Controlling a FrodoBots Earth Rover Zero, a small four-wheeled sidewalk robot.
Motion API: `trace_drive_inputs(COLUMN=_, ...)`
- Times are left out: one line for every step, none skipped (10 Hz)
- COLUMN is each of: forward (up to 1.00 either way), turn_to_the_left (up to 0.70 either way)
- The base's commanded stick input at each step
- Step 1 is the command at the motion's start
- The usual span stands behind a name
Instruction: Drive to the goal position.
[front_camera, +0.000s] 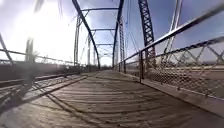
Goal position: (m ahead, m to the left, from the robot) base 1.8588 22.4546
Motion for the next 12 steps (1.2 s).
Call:
trace_drive_inputs(forward=1.00, turn_to_the_left=0.40)
trace_drive_inputs(forward=1.00, turn_to_the_left=0.40)
trace_drive_inputs(forward=1.00, turn_to_the_left=0.00)
trace_drive_inputs(forward=1.00, turn_to_the_left=0.00)
trace_drive_inputs(forward=1.00, turn_to_the_left=0.00)
trace_drive_inputs(forward=1.00, turn_to_the_left=0.00)
trace_drive_inputs(forward=1.00, turn_to_the_left=0.00)
trace_drive_inputs(forward=1.00, turn_to_the_left=0.00)
trace_drive_inputs(forward=1.00, turn_to_the_left=0.00)
trace_drive_inputs(forward=1.00, turn_to_the_left=0.00)
trace_drive_inputs(forward=1.00, turn_to_the_left=0.00)
trace_drive_inputs(forward=1.00, turn_to_the_left=0.00)
